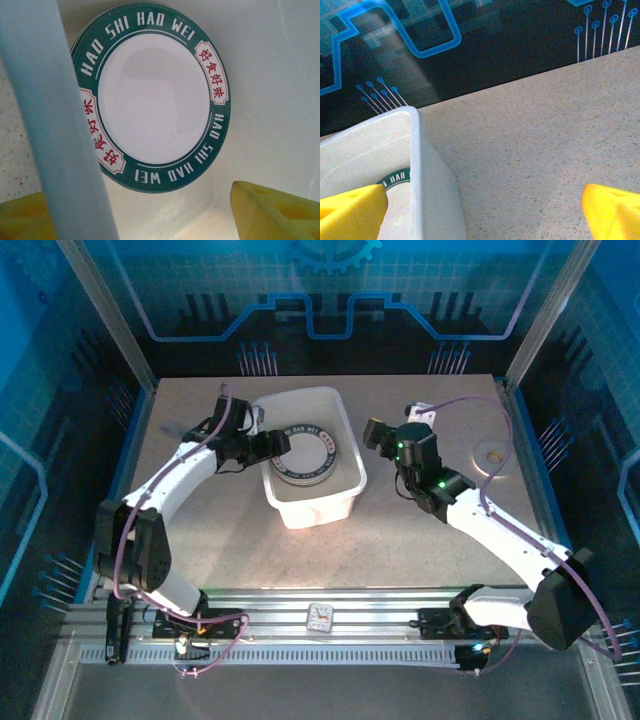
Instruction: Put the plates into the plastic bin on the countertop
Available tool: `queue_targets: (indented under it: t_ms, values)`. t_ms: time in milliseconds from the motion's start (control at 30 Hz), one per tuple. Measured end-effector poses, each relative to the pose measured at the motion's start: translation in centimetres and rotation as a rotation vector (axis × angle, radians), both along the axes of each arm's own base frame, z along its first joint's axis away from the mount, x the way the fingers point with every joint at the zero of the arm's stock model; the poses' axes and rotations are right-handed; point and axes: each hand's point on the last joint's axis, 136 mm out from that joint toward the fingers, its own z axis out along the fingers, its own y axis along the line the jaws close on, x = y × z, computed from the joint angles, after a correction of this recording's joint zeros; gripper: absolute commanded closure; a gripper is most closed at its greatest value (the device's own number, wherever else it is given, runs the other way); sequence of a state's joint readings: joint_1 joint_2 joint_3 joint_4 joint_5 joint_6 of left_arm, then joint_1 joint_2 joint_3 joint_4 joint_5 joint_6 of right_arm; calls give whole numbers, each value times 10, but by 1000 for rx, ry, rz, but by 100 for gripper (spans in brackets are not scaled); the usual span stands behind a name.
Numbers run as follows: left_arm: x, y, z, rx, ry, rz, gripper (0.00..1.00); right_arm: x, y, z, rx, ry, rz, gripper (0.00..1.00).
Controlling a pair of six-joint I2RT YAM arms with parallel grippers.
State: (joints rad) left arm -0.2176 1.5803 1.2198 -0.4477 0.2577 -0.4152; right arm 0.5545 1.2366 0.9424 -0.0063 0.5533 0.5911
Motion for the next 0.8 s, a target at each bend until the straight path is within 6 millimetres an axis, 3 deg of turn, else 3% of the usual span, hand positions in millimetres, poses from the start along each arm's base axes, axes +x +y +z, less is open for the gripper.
queue_targets:
  t_ms: [233, 367, 533, 600, 700, 800]
  values:
    - [8, -1, 1, 59, -49, -37, 27, 1, -12, -12, -51, 22, -4, 0]
    - [8, 10, 19, 120, -146, -27, 26, 0, -32, -31, -114, 53, -40, 0]
    - [-15, 47, 47, 198, -314, 55, 12, -6, -61, -64, -252, 88, -76, 0]
    - [-24, 73, 49, 237, -373, 135, 1, -7, -75, -78, -300, 109, -92, 0]
    - [-34, 111, 33, 312, -419, 257, 1, -6, -96, -97, -334, 124, -129, 0]
    - [-40, 137, -6, 416, -398, 331, 1, -8, -114, -121, -369, 148, -155, 0]
